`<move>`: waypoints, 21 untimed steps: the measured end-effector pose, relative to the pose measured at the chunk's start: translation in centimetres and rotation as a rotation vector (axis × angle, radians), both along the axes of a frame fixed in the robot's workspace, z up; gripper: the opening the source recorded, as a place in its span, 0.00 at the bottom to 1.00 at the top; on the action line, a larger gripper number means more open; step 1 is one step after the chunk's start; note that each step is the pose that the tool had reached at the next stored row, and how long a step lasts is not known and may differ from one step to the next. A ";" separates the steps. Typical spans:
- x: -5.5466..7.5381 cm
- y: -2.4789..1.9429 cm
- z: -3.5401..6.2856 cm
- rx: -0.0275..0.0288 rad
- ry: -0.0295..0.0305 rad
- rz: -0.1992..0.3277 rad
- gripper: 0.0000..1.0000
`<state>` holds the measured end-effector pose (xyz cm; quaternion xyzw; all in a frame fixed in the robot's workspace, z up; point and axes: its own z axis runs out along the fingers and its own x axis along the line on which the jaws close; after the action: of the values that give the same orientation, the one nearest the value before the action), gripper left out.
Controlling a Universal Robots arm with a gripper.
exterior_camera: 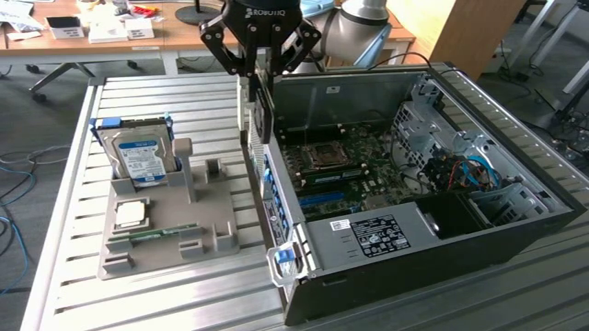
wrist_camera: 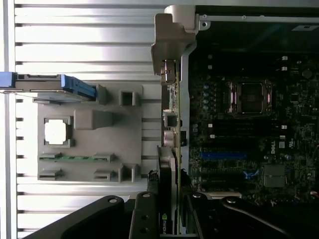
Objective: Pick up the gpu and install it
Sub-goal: 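Pick up the gpu and move the gpu toward the slot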
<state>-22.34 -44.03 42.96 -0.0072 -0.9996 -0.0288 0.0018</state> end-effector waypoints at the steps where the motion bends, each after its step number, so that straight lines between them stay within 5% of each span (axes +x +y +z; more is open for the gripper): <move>1: 0.2 0.01 0.00 0.0002 0.0000 0.000 0.27; 21: 2.8 0.09 -0.01 0.0048 -0.0001 0.000 0.27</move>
<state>-19.52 -43.94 42.95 -0.0072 -0.9995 -0.0312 0.0018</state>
